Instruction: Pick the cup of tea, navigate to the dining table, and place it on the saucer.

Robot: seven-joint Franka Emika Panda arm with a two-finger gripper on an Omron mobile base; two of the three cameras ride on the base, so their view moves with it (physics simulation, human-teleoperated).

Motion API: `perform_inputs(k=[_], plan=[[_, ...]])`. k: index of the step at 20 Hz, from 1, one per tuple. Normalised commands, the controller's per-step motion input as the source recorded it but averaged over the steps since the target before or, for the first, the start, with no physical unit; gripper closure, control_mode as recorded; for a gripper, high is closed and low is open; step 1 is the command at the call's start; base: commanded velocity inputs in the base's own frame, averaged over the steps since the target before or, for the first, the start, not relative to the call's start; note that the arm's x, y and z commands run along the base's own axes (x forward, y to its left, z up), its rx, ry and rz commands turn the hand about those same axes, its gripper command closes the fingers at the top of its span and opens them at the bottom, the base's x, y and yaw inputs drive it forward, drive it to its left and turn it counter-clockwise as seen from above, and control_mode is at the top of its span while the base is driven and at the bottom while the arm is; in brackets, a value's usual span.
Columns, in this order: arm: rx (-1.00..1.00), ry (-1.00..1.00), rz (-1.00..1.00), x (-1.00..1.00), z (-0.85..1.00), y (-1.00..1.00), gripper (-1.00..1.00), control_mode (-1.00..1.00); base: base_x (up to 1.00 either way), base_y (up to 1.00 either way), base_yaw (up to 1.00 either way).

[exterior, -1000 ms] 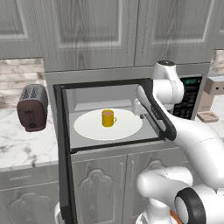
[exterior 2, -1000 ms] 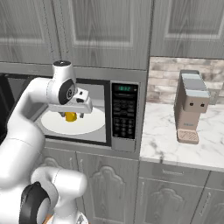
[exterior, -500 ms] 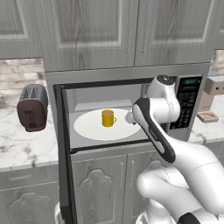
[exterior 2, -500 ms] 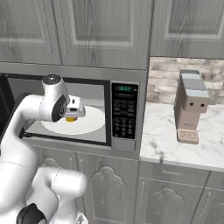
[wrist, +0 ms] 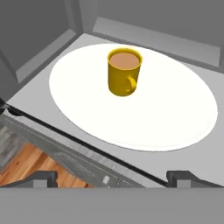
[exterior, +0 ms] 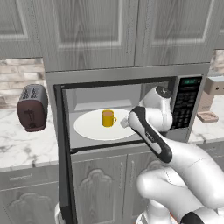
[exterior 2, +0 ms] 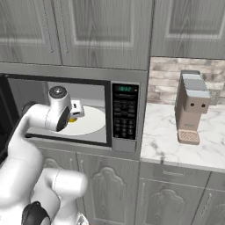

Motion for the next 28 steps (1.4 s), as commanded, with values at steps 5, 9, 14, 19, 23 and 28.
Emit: perform_inputs(k=[5,9,14,19,23,28], plan=[[0.0,0.02,0.12,0.52,-0.05,0.14,-1.0,-1.0,0.0,0.0,0.0],[0.02,0.01,0.11,0.37,-0.07,0.02,-1.0,-1.0,0.0,0.0,0.0],[0.0,0.04,0.06,0.12,-0.32,0.23,-1.0,-1.0,0.0,0.0,0.0],[0.0,0.0,0.0,0.06,-0.12,0.25,-1.0,-1.0,0.0,0.0,0.0],[0.0,0.0,0.0,0.45,-0.11,0.04,-1.0,-1.0,0.0,0.0,0.0],[0.0,0.0,0.0,0.4,-0.14,0.0,-1.0,-1.0,0.0,0.0,0.0]])
